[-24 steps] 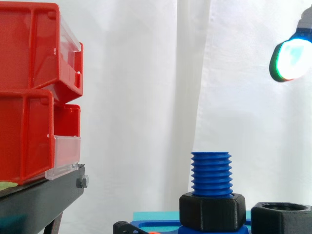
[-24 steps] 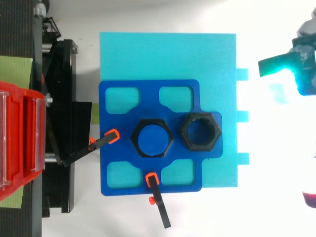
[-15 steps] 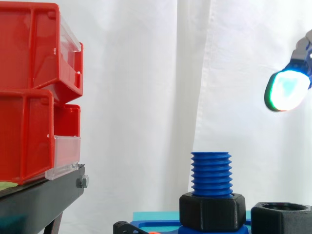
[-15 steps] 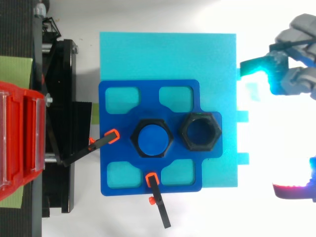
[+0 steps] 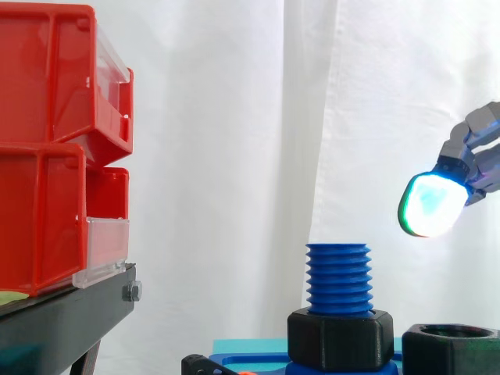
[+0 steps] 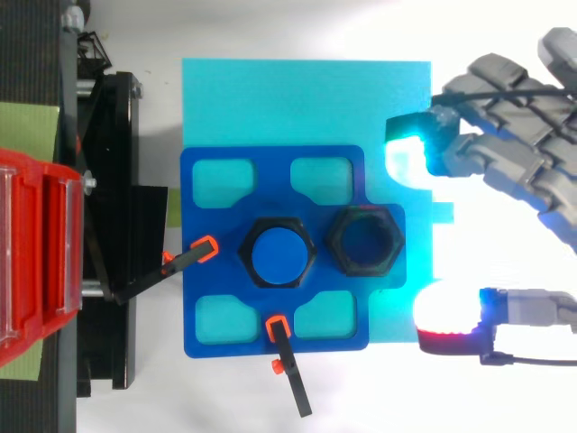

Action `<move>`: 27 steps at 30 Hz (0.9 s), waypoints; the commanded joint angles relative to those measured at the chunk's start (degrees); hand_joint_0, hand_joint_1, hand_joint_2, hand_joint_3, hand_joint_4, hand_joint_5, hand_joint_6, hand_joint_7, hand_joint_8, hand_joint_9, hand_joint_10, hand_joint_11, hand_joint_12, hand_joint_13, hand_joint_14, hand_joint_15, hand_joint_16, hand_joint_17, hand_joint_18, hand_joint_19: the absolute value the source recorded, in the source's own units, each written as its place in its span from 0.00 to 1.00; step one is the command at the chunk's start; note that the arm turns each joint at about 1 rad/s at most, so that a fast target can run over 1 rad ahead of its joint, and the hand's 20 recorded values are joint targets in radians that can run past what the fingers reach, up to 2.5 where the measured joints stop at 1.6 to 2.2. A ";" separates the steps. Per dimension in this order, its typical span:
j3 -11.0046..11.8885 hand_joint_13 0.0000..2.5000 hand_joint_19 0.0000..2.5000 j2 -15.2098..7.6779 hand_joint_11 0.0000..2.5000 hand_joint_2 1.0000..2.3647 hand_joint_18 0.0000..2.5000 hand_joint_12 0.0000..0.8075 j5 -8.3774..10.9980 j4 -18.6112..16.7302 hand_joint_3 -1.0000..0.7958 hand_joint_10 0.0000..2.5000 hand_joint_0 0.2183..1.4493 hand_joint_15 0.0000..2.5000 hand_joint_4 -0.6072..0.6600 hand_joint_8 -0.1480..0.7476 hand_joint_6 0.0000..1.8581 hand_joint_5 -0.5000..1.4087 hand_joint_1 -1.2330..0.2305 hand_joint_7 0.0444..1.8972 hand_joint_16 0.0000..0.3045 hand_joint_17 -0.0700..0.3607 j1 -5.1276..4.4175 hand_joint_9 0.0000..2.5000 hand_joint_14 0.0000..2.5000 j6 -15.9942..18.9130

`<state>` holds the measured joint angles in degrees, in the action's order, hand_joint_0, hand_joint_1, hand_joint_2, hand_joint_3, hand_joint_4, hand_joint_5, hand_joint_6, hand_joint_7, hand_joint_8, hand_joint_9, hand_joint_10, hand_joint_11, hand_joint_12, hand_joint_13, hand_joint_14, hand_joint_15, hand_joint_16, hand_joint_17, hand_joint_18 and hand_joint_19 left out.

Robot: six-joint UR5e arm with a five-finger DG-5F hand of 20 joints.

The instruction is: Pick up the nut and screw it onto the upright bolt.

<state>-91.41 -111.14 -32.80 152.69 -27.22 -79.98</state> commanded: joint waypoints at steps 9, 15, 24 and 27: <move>0.00 0.15 0.00 -1.45 0.00 0.00 0.02 0.42 1.25 -4.86 0.28 0.00 0.13 0.00 0.67 0.50 0.27 0.14 0.41 0.40 0.12 0.35 -1.08 0.17 0.00 -2.11; 0.00 0.15 0.00 -3.65 0.00 0.00 0.02 0.42 2.39 -8.37 0.28 0.00 0.13 0.00 0.67 0.50 0.27 0.14 0.41 0.40 0.12 0.36 -1.78 0.17 0.00 -3.25; 0.00 0.15 0.00 -4.79 0.00 0.00 0.02 0.42 4.41 -9.78 0.28 0.00 0.14 0.00 0.68 0.50 0.27 0.14 0.41 0.40 0.12 0.36 -2.48 0.17 0.00 -3.25; 0.00 0.16 0.00 -5.32 0.00 0.00 0.02 0.43 4.68 -10.57 0.28 0.00 0.14 0.00 0.68 0.50 0.27 0.14 0.41 0.40 0.12 0.36 -2.57 0.17 0.00 -3.34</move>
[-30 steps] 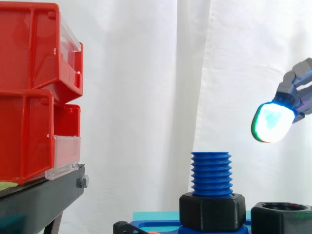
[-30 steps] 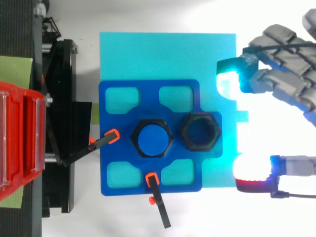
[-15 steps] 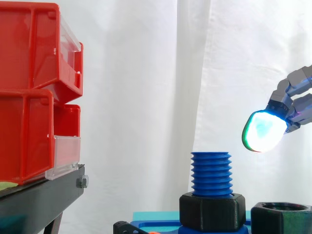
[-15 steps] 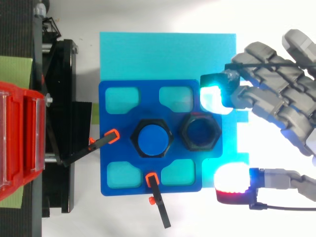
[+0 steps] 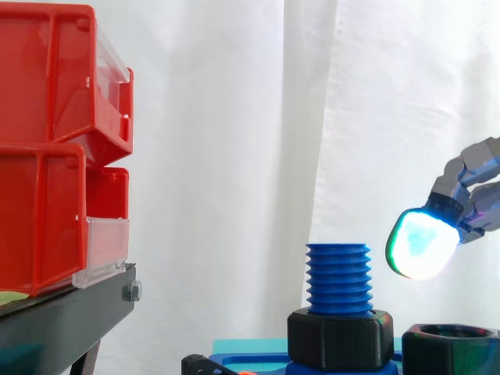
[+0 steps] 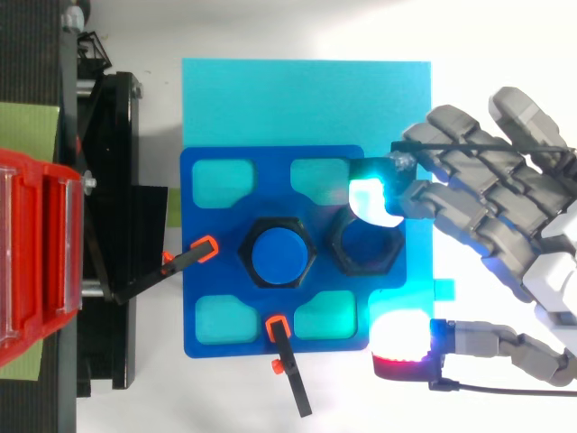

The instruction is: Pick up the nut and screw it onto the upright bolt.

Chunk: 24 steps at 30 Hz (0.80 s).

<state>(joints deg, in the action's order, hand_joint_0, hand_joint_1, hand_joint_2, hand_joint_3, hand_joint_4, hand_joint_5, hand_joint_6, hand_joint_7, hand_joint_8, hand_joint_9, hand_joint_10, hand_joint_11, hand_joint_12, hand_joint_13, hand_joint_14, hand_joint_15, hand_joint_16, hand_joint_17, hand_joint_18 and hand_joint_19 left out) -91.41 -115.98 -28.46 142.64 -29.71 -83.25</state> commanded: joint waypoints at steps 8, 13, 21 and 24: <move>0.00 0.16 0.00 -0.57 0.00 0.00 0.02 0.43 1.30 -0.61 0.28 0.00 0.13 0.00 0.68 0.50 0.27 0.14 0.41 0.40 0.12 0.36 -0.09 0.17 0.00 -0.16; 0.00 0.16 0.00 -1.09 0.00 0.00 0.02 0.44 2.71 -0.61 0.28 0.00 0.13 0.00 0.68 0.50 0.27 0.14 0.41 0.40 0.13 0.37 0.18 0.17 0.00 -1.22; 0.00 0.15 0.00 -1.18 0.00 0.00 0.02 0.48 2.80 -1.05 0.28 0.00 0.10 0.00 0.68 0.50 0.27 0.14 0.40 0.40 0.15 0.40 0.35 0.16 0.00 -2.36; 0.00 0.14 0.00 -2.06 0.00 0.00 0.01 0.49 3.24 -1.05 0.28 0.00 0.09 0.00 0.68 0.51 0.27 0.14 0.40 0.41 0.15 0.41 0.26 0.15 0.00 -2.27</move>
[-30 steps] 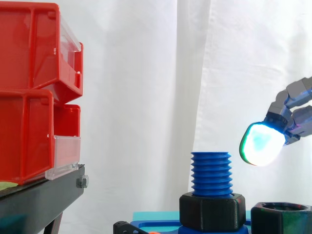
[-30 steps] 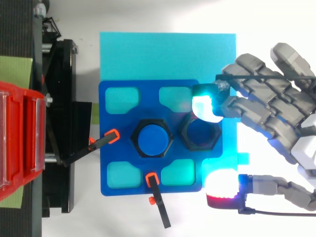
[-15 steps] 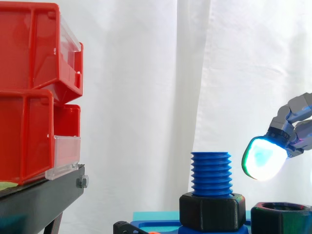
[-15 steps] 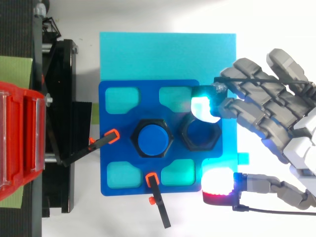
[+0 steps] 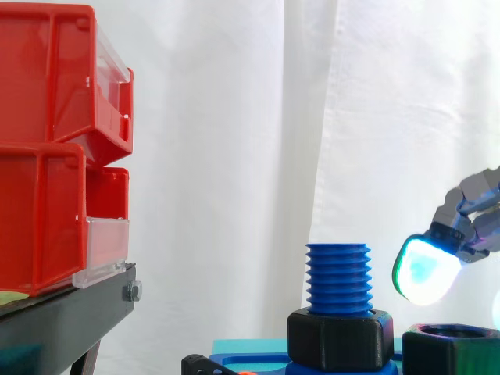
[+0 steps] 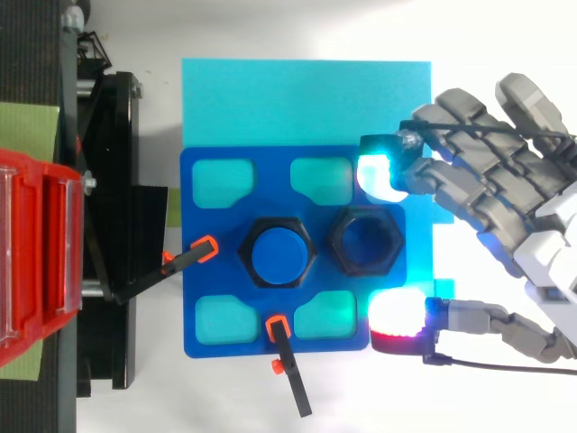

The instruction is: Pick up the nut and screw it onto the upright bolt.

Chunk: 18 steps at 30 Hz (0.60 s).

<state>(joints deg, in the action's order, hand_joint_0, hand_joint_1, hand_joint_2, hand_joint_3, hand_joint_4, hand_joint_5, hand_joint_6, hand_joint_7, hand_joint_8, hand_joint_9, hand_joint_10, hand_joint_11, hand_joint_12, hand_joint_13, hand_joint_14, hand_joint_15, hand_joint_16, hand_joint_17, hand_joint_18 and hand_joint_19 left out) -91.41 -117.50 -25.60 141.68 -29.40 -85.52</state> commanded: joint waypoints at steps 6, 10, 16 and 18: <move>0.00 0.13 0.00 -1.24 0.00 0.00 0.01 0.50 0.81 -1.67 0.28 0.00 0.09 0.00 0.68 0.51 0.27 0.14 0.40 0.41 0.16 0.42 -0.04 0.14 0.00 -0.44; 0.00 0.13 0.00 -1.24 0.00 0.00 0.01 0.50 0.81 -2.02 0.28 0.00 0.08 0.00 0.68 0.51 0.27 0.13 0.40 0.41 0.16 0.42 -0.04 0.14 0.00 -0.70; 0.00 0.13 0.00 -1.24 0.00 0.00 0.01 0.51 0.81 -2.20 0.28 0.00 0.08 0.00 0.68 0.51 0.27 0.13 0.40 0.41 0.17 0.43 -0.13 0.14 0.00 -0.79; 0.00 0.13 0.00 -1.24 0.00 0.00 0.01 0.51 0.81 -2.37 0.28 0.00 0.08 0.00 0.68 0.51 0.27 0.13 0.40 0.41 0.17 0.43 -0.22 0.14 0.00 -0.79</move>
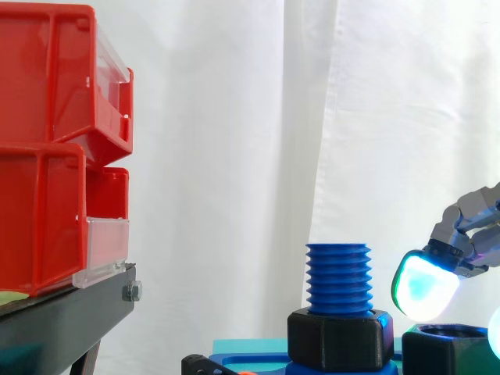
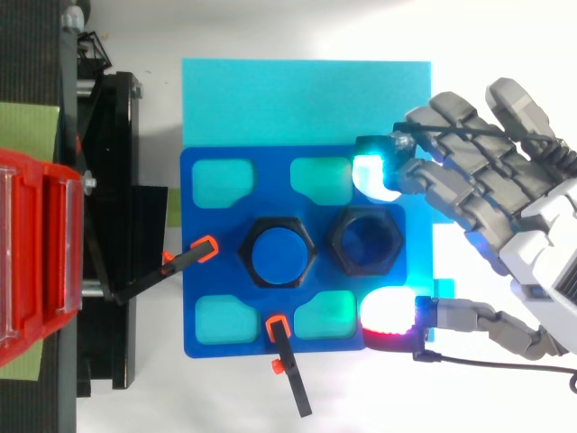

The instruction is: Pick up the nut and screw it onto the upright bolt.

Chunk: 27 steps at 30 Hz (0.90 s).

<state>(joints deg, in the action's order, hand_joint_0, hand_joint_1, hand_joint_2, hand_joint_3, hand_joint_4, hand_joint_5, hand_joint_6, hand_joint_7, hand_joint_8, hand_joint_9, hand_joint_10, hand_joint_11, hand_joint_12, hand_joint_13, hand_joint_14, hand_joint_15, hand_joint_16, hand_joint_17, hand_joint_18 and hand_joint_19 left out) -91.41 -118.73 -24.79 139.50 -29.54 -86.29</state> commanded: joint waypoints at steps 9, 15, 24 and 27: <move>0.00 0.14 0.00 -1.68 0.00 0.00 0.02 0.51 -0.26 -0.55 0.28 0.00 0.09 0.00 0.68 0.51 0.27 0.14 0.40 0.41 0.17 0.43 -0.17 0.14 0.00 0.07; 0.00 0.14 0.00 -1.68 0.00 0.00 0.02 0.50 -0.35 -0.46 0.28 0.00 0.09 0.00 0.68 0.51 0.27 0.14 0.41 0.41 0.16 0.42 0.19 0.14 0.00 -0.02; 0.00 0.16 0.00 -1.68 0.00 0.00 0.05 0.47 -0.44 -0.55 0.28 0.00 0.13 0.00 0.71 0.50 0.27 0.15 0.44 0.46 0.14 0.39 0.27 0.16 0.00 -0.02; 0.00 0.17 0.00 -1.68 0.00 0.00 0.06 0.43 -0.53 -0.55 0.28 0.00 0.17 0.00 0.72 0.50 0.27 0.16 0.45 0.50 0.13 0.37 0.19 0.18 0.00 -0.02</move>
<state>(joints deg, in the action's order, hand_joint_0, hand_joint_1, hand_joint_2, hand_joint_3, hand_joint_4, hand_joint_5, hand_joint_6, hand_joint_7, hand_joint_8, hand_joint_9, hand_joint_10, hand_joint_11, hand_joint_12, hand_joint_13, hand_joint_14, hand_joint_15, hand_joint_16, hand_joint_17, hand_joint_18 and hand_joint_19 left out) -91.41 -120.41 -25.25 138.96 -29.33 -86.31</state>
